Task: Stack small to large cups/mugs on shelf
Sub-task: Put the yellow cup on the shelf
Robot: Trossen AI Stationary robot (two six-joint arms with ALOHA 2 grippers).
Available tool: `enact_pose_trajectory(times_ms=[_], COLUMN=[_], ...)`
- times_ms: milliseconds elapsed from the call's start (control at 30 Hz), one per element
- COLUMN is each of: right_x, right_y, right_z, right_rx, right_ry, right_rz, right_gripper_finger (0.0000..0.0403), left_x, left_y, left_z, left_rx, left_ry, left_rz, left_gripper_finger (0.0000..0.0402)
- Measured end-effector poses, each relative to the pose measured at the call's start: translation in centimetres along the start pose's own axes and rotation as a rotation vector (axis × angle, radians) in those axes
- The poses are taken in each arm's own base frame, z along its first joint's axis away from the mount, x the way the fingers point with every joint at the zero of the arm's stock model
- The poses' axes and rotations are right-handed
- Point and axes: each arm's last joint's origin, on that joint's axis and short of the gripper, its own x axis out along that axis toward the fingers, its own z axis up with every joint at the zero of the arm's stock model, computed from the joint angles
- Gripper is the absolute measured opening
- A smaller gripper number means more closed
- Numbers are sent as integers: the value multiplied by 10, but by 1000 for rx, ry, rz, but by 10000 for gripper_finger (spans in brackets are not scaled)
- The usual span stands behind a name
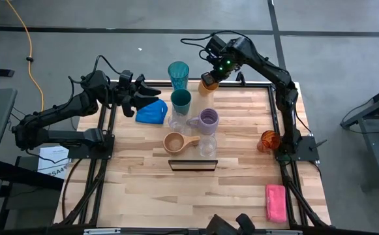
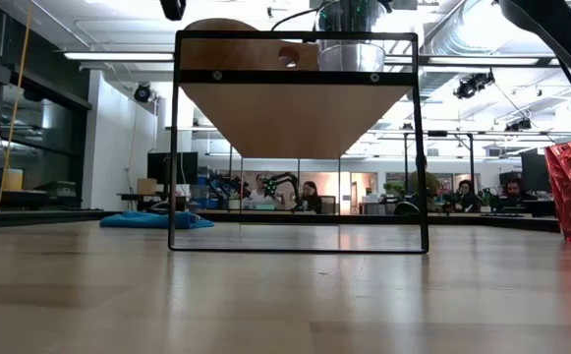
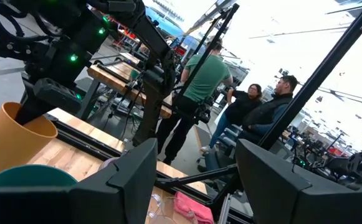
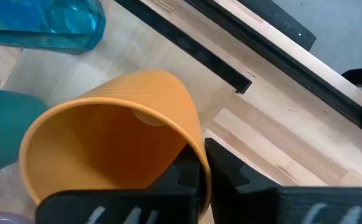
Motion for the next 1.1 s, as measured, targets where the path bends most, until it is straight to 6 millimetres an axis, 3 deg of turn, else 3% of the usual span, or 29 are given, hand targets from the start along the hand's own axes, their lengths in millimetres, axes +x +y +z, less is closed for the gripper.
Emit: enact_pose_trajectory(times_ms=[233,700,1100], right_x=[9,9,9], right_y=[-1,-2,0], right_z=[3,5,10], right_rx=[8,5,2], right_ry=[16,-2,-50], right_rz=[-4,-17,0], right_gripper_finger=[1,4,116], left_x=[0,0,0], left_y=[0,0,0], left_z=[0,0,0], left_rx=[0,0,0], left_ry=[0,0,0], left_rz=[0,0,0], left_gripper_finger=[207,207,207])
